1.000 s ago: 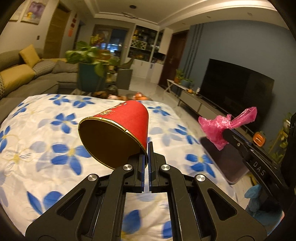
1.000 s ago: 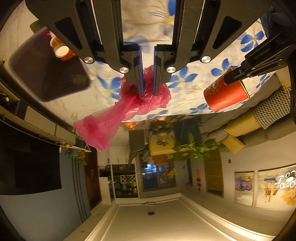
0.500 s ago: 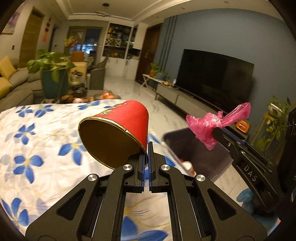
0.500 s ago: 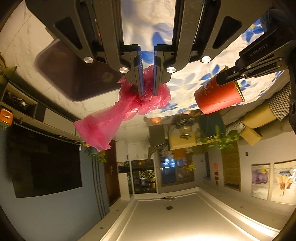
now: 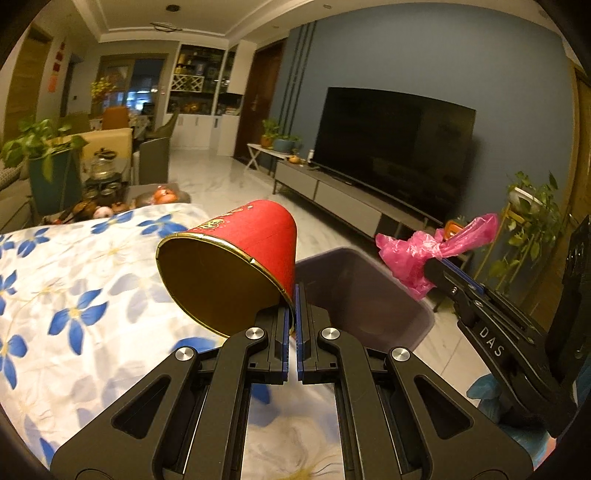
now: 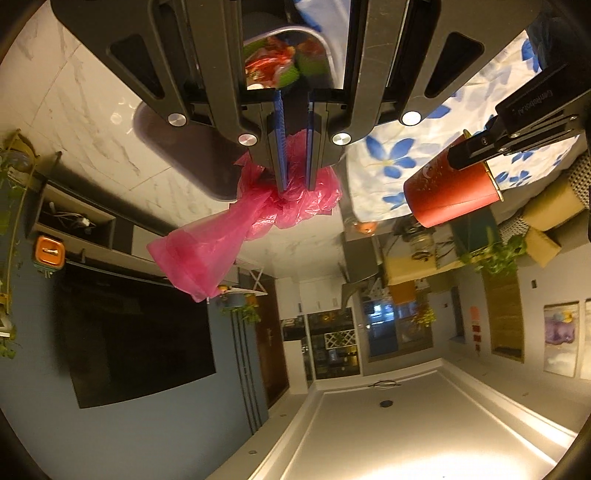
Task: Collect trash
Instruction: 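Carry the red paper cup and pink bag over the grey bin, then open both tools to drop the red cup and pink bag into the bin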
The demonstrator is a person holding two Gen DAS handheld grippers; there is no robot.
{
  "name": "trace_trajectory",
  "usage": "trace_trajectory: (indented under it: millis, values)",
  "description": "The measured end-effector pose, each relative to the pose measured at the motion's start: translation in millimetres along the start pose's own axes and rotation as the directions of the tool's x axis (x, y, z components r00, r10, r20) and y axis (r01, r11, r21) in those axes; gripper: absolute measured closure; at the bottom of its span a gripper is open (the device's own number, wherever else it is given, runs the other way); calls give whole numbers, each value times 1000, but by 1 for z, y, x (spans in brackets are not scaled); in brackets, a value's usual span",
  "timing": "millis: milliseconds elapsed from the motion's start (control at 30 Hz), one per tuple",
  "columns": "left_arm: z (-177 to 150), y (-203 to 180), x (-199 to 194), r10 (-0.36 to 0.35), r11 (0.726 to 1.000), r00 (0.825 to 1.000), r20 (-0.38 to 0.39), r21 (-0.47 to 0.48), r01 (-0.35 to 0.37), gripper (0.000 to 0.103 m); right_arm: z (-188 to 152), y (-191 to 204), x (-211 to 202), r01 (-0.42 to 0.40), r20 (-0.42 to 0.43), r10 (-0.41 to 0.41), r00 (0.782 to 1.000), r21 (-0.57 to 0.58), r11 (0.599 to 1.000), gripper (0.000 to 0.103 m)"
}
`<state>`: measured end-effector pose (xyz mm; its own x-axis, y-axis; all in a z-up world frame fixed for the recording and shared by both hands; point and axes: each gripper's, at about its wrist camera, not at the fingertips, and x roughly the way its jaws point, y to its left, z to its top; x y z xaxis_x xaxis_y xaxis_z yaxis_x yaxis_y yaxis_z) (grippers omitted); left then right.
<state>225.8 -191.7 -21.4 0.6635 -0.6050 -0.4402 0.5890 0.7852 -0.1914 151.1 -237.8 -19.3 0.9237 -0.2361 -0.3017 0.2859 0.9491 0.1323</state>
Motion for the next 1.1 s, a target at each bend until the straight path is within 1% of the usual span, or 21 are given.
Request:
trace_trajectory:
  millis: [167, 233, 400, 500, 767, 900, 1000, 1033, 1067, 1100]
  values:
    - [1, -17, 15, -23, 999, 1000, -12, 29, 23, 101, 1, -14, 3, 24, 2, -24, 1000, 17, 1000, 93]
    - [2, -25, 21, -26, 999, 1000, -13, 45, 27, 101, 1, -15, 4, 31, 2, -31, 1000, 19, 999, 93]
    - [4, -33, 31, -40, 998, 999, -18, 52, 40, 101, 2, -17, 5, 37, 4, -37, 999, 22, 999, 93]
    - [2, -40, 37, -34, 997, 999, -23, 63, 35, 101, 2, -17, 6, 39, 4, -39, 999, 23, 999, 93]
    - [1, -45, 46, -46, 997, 998, -44, 58, 48, 101, 2, -22, 6, 39, 1, -39, 999, 26, 999, 93]
    - [1, -45, 51, -64, 996, 997, -51, 66, 67, 101, 3, -20, 7, 31, 1, -31, 1000, 29, 999, 92]
    - [0, -46, 55, -98, 994, 994, -59, 52, 101, 101, 2, -21, 12, 17, -2, -17, 1000, 33, 999, 91]
    - [0, -45, 57, -112, 993, 992, -59, 42, 114, 101, 2, -22, 13, 8, -1, -8, 1000, 39, 999, 89]
    - [-1, -44, 59, -124, 991, 990, -61, 35, 126, 101, 1, -24, 15, 6, -3, -6, 1000, 42, 999, 81]
    - [-1, -42, 60, -129, 991, 990, -65, 30, 131, 100, 1, -25, 17, 5, -6, -4, 1000, 47, 999, 79]
